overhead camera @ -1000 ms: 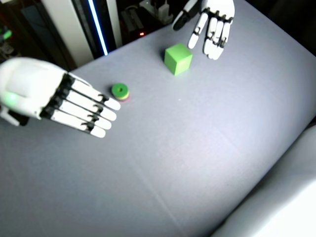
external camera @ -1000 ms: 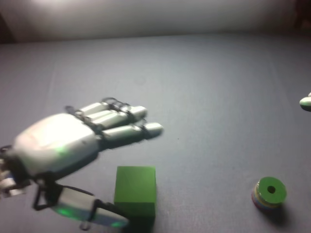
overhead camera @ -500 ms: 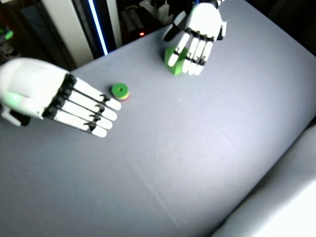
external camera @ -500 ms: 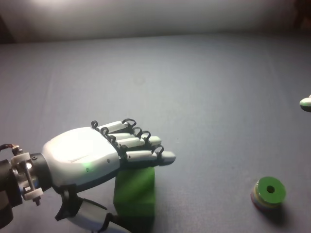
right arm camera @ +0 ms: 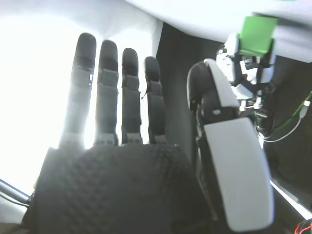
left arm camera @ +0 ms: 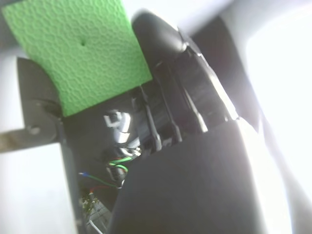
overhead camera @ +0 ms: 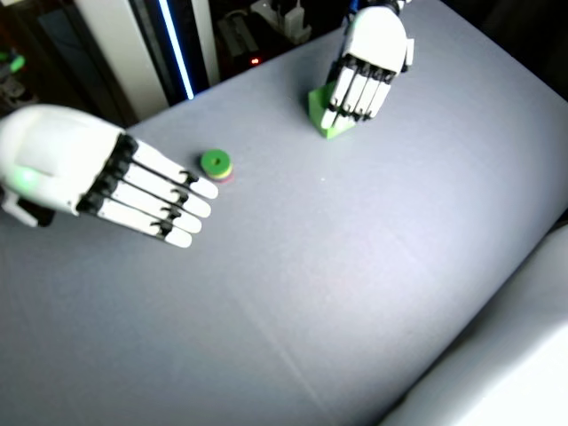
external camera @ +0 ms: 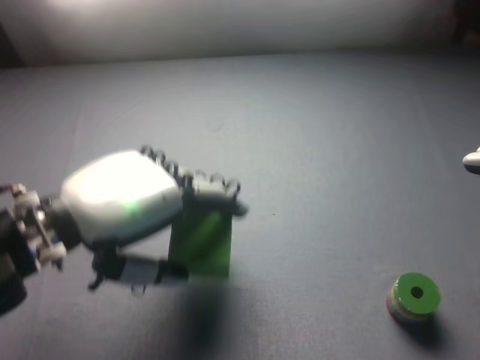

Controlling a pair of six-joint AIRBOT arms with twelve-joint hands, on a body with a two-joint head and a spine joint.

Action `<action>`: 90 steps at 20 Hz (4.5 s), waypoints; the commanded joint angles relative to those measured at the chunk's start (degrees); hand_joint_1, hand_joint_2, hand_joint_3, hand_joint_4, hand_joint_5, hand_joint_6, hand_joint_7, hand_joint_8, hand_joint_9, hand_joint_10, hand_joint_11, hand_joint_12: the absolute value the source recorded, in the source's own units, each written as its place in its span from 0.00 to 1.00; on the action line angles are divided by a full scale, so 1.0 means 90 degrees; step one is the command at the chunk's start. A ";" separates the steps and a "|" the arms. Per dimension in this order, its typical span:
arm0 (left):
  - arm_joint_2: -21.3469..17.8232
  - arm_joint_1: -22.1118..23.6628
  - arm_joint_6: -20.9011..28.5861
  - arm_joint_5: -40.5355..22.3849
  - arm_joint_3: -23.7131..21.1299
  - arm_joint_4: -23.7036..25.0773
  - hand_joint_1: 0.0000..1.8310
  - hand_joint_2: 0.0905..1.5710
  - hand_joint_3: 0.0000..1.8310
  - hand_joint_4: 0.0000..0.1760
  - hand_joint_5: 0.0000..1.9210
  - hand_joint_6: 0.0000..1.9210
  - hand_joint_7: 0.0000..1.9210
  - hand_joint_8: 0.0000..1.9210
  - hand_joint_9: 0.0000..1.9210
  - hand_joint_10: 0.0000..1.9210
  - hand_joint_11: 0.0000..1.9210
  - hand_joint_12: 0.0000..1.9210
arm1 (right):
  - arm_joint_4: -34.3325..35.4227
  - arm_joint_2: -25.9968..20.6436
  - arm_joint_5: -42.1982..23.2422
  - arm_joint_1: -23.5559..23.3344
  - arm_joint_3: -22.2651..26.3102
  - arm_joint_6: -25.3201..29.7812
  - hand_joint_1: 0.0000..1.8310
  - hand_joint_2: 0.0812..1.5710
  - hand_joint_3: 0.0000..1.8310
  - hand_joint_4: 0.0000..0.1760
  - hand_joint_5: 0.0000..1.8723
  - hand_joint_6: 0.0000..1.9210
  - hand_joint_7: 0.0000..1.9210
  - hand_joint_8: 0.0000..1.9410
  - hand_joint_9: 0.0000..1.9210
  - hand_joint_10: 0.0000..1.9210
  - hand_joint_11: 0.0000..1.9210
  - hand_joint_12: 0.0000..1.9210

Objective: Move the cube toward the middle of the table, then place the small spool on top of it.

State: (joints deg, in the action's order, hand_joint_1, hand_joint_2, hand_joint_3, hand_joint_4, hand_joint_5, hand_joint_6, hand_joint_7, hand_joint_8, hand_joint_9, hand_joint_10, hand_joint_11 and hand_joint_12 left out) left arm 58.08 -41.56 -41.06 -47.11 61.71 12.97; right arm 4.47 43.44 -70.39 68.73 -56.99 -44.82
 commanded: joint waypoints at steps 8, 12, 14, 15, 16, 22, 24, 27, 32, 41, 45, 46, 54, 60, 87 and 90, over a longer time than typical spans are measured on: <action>0.0499 0.1167 -0.0202 -0.0308 0.0857 -0.0506 0.66 0.74 0.00 0.00 0.46 0.51 0.42 0.74 0.38 0.68 0.37 0.88 | 0.0155 0.0047 -0.0728 -0.0056 -0.0057 0.0038 0.37 0.84 0.00 0.00 0.26 0.00 0.25 0.00 0.27 0.00 0.24 0.15; 0.0914 0.1423 -0.0201 0.0272 0.1282 -0.0516 0.67 0.74 0.00 0.00 0.49 0.40 0.42 0.79 0.40 0.79 0.37 0.94 | 0.0154 0.0080 -0.0728 -0.0060 -0.0078 0.0038 0.41 0.84 0.00 0.00 0.26 0.00 0.26 0.00 0.28 0.00 0.23 0.16; 0.1109 0.1451 -0.0201 0.0524 0.1485 -0.0584 0.68 0.74 0.00 0.00 0.50 0.39 0.42 0.79 0.39 0.80 0.38 0.91 | 0.0153 0.0086 -0.0728 -0.0060 -0.0082 0.0038 0.41 0.84 0.00 0.00 0.26 0.00 0.26 0.00 0.28 0.00 0.23 0.16; 0.1193 0.1455 -0.0201 0.0633 0.1574 -0.0621 0.68 0.73 0.00 0.00 0.50 0.38 0.43 0.77 0.40 0.77 0.38 0.90 | 0.0153 0.0089 -0.0728 -0.0061 -0.0085 0.0038 0.41 0.84 0.00 0.00 0.26 0.00 0.27 0.00 0.28 0.00 0.23 0.16; 0.1276 0.1454 -0.0201 0.0729 0.1662 -0.0665 0.68 0.72 0.00 0.00 0.51 0.37 0.44 0.75 0.40 0.72 0.36 0.88 | 0.0152 0.0094 -0.0728 -0.0061 -0.0089 0.0038 0.41 0.84 0.00 0.00 0.26 0.00 0.27 0.00 0.28 0.00 0.23 0.16; 0.1498 0.1432 -0.0201 0.0789 0.1805 -0.0793 0.62 0.60 0.00 0.00 0.44 0.01 0.48 0.10 0.42 0.37 0.32 0.73 | 0.0139 0.0121 -0.0727 -0.0063 -0.0105 0.0038 0.43 0.84 0.00 0.00 0.26 0.00 0.28 0.00 0.29 0.00 0.25 0.17; 0.1541 0.1430 -0.0197 0.0706 0.1805 -0.0819 0.59 0.58 0.00 0.00 0.41 0.00 0.48 0.04 0.43 0.34 0.33 0.72 | 0.0132 0.0138 -0.0720 -0.0065 -0.0118 0.0038 0.43 0.84 0.00 0.00 0.26 0.00 0.28 0.00 0.29 0.00 0.24 0.17; 0.1581 0.1439 -0.0199 0.0689 0.1811 -0.0813 0.56 0.58 0.00 0.00 0.38 0.00 0.45 0.00 0.37 0.45 0.31 0.75 | 0.0109 0.0159 -0.0694 -0.0084 -0.0136 0.0038 0.42 0.83 0.00 0.00 0.27 0.00 0.29 0.00 0.30 0.00 0.25 0.17; 0.1579 0.1380 -0.0198 0.0741 0.1823 -0.0815 0.48 0.56 0.00 0.47 0.19 0.00 0.23 0.00 0.34 0.02 0.24 0.46 | 0.0070 0.0177 -0.0651 -0.0123 -0.0152 0.0038 0.43 0.84 0.00 0.00 0.27 0.00 0.28 0.00 0.30 0.00 0.25 0.17; 0.1007 0.1031 -0.0222 -0.0043 0.1322 -0.1025 0.44 0.50 0.00 1.00 0.03 0.00 0.00 0.00 0.00 0.00 0.00 0.18 | -0.0506 0.0179 -0.0361 -0.0491 -0.0156 0.0155 0.38 0.84 0.00 0.00 0.26 0.00 0.28 0.00 0.32 0.00 0.25 0.24; 0.0208 0.0376 -0.0265 -0.0928 0.0635 -0.1252 0.33 0.50 0.00 1.00 0.01 0.00 0.00 0.00 0.01 0.00 0.00 0.16 | -0.1473 0.0180 0.0276 -0.1069 -0.0162 0.0378 0.34 0.80 0.00 0.07 0.24 0.00 0.26 0.00 0.26 0.00 0.12 0.37; 0.0013 0.0226 -0.0281 -0.1091 0.0477 -0.1269 0.30 0.49 0.00 1.00 0.01 0.00 0.00 0.00 0.00 0.00 0.00 0.13 | -0.1695 0.0180 0.0407 -0.1176 -0.0166 0.0480 0.35 0.76 0.00 0.18 0.25 0.00 0.26 0.00 0.27 0.00 0.12 0.41; -0.1101 -0.1154 -0.0509 -0.2113 -0.0530 -0.1805 0.34 0.52 0.00 1.00 0.00 0.00 0.00 0.00 0.00 0.00 0.00 0.00 | -0.3681 0.0404 0.2053 -0.2048 -0.0218 0.1166 0.46 0.63 0.00 0.38 0.22 0.00 0.24 0.00 0.31 0.00 0.13 0.49; -0.1211 -0.1554 -0.0508 -0.2533 -0.0756 -0.1988 0.34 0.53 0.00 1.00 0.00 0.00 0.00 0.00 0.00 0.00 0.00 0.00 | -0.4206 0.0839 0.2707 -0.2204 -0.0486 0.1517 0.55 0.59 0.00 0.14 0.28 0.00 0.28 0.00 0.31 0.00 0.08 0.49; -0.1216 -0.1865 -0.0495 -0.2644 -0.0838 -0.2173 0.34 0.53 0.00 1.00 0.01 0.00 0.00 0.00 0.00 0.00 0.00 0.00 | -0.3668 0.1275 0.2616 -0.2781 -0.0885 0.1143 0.65 0.66 0.00 0.00 0.59 0.39 0.50 0.56 0.53 0.75 0.49 0.89; -0.1210 -0.1881 -0.0475 -0.2654 -0.0838 -0.2176 0.36 0.53 0.00 1.00 0.02 0.00 0.00 0.00 0.00 0.00 0.00 0.00 | -0.3325 0.1505 0.2523 -0.3199 -0.1137 0.0914 0.65 0.67 0.00 0.00 0.58 0.39 0.44 0.70 0.46 0.79 0.44 0.93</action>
State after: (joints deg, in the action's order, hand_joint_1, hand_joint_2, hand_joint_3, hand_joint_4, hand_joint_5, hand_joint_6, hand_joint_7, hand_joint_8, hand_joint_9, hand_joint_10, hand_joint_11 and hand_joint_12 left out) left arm 47.46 -58.74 -45.52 -64.07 54.33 -6.26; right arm -27.07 57.30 -41.10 40.16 -67.57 -36.34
